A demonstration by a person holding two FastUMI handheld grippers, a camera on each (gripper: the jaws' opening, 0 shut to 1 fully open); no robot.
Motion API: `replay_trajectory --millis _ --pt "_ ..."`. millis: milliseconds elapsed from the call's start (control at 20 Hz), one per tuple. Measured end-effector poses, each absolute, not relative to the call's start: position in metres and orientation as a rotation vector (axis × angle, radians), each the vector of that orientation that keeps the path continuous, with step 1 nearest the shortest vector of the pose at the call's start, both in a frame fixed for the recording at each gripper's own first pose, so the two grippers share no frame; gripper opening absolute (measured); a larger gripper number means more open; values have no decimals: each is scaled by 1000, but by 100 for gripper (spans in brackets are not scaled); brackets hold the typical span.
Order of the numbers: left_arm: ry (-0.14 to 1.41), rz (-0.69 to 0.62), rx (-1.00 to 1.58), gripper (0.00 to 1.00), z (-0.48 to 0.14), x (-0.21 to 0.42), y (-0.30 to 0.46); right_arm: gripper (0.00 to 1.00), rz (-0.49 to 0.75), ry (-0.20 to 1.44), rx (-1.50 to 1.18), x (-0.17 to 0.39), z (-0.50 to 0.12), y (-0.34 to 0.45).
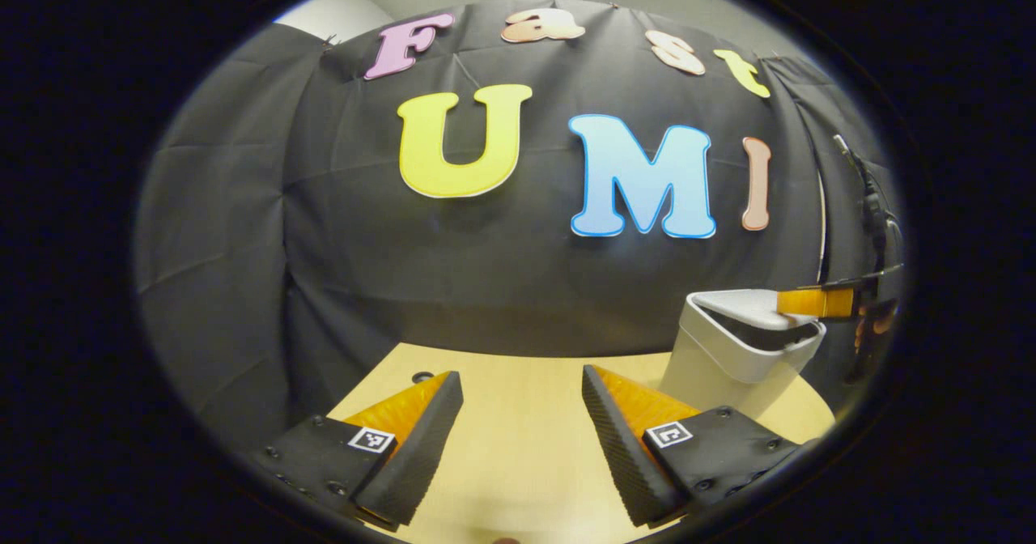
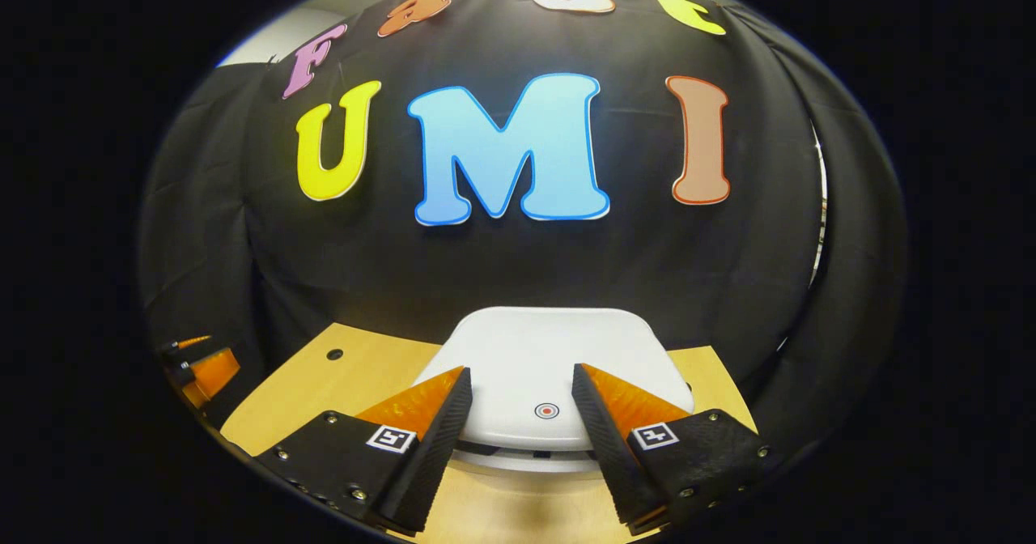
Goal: Press the lid of the desktop garbage bin to open it, pick up the crumpled paper on the desktop and throw it into the bin, then pick up the pop can on the desktop and drop it into the bin, and finally close the garbage bin lid.
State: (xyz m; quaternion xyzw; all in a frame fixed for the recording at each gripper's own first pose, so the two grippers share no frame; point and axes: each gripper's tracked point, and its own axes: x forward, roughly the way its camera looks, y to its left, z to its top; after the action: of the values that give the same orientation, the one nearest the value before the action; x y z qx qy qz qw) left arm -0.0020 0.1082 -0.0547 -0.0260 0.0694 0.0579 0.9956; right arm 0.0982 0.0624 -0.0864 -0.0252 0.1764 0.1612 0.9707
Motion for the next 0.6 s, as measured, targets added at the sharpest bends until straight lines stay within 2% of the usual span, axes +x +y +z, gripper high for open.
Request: replay_trajectory --millis 450,600 --pt "154 114 -60 99 -61 6 108 82 300 335 -84 99 -100 63" --pt "158 110 -66 97 -64 9 109 82 294 319 -88 98 -103 62"
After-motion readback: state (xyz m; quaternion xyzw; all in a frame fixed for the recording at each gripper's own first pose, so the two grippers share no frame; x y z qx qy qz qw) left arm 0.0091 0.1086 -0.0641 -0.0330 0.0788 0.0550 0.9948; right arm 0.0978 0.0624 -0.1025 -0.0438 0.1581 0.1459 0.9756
